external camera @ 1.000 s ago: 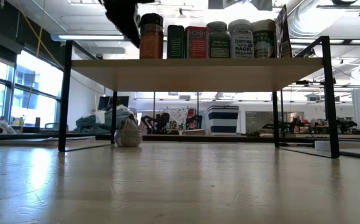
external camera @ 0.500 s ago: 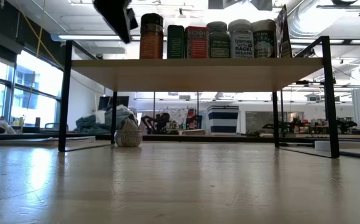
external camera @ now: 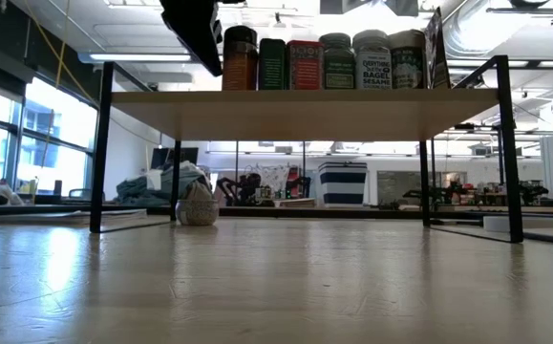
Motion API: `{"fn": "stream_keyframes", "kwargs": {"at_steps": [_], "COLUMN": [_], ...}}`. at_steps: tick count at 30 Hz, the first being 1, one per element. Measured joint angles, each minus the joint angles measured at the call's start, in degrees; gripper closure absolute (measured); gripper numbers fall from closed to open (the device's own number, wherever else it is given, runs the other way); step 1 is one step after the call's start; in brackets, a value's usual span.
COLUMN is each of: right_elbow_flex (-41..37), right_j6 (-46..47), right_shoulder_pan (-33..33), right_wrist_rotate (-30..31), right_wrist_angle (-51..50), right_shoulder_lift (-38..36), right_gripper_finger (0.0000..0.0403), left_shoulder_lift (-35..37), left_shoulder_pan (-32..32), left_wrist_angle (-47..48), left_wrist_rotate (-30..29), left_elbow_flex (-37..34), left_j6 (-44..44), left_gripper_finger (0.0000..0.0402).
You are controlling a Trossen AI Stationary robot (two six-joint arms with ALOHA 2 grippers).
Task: Shelf spices
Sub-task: Put the black seasoning bottle on the shelf, then put the transparent seasoning on the shelf
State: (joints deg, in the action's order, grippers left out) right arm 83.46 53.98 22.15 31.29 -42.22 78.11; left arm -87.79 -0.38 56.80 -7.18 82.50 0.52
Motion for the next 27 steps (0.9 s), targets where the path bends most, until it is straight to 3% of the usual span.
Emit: {"fn": "stream_keyframes", "kwargs": {"at_steps": [9,15,20,27], "right_elbow_flex": [0.0,0.0,0.0,0.0], "right_j6": [-0.3,-0.4,-0.5,0.0], "right_shoulder_pan": [0.0,0.0,0.0,0.0], "right_wrist_rotate": [0.0,0.0,0.0,0.0], "right_wrist_angle": [0.0,0.0,-0.7,-3.2], "right_shoulder_lift": [0.0,0.0,0.0,0.0], "right_gripper_finger": [0.0403,0.0403,0.0403,0.0403], "left_shoulder_lift": [4.2,10.6,16.6,19.6], "left_shoulder_pan": [0.0,-2.5,-12.9,-32.5], "left_wrist_angle": [5.2,9.2,16.6,23.3], "left_wrist_rotate": [1.2,10.7,12.5,6.6], "left_elbow_flex": [0.0,0.0,0.0,0.0], "left_j6": [-1.9,-13.6,-26.1,-50.4], "left_gripper_finger": [0.0401,0.0389,0.0349,0.0245]}}
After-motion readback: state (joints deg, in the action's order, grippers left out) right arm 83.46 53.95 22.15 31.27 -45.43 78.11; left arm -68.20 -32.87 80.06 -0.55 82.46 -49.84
